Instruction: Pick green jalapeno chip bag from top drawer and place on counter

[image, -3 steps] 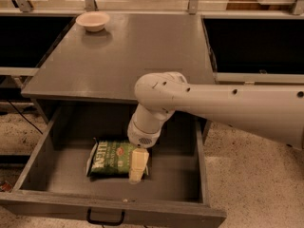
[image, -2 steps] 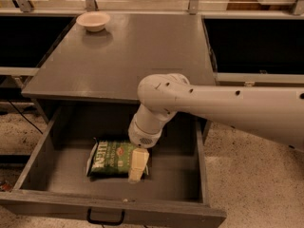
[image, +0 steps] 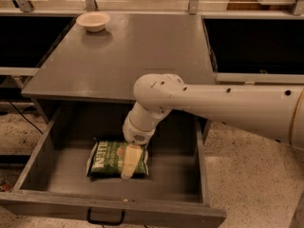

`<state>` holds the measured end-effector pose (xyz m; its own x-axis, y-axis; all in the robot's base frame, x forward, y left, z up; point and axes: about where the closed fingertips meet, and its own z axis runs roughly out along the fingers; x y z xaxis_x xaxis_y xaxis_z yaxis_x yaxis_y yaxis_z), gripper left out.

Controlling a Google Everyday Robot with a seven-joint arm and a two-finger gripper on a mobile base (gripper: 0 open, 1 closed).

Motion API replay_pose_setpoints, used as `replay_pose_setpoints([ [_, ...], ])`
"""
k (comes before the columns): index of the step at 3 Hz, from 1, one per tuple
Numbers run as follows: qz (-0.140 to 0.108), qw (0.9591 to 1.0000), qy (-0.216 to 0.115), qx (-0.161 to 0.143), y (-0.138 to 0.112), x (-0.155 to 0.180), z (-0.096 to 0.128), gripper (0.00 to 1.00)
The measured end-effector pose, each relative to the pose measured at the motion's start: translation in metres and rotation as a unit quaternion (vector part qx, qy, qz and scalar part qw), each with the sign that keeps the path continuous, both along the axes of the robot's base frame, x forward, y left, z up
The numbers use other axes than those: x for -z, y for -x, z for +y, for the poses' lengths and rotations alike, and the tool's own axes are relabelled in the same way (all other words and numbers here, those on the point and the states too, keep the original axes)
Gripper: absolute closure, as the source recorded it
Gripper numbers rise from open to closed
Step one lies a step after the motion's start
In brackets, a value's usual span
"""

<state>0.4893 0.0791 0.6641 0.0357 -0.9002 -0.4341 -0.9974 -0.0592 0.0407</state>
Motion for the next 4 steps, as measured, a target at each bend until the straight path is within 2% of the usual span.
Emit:
replay_pose_setpoints([
  [1, -0.001, 0.9995, 0.016, 0.027, 0.004, 0.014, 0.003, 0.0],
  [2, 0.001, 0.9995, 0.015, 0.026, 0.004, 0.016, 0.003, 0.0],
  [3, 0.026, 0.9995, 0.014, 0.014, 0.006, 0.039, 0.014, 0.0],
  [4, 0.026, 0.9995, 0.014, 0.014, 0.006, 0.039, 0.014, 0.0],
])
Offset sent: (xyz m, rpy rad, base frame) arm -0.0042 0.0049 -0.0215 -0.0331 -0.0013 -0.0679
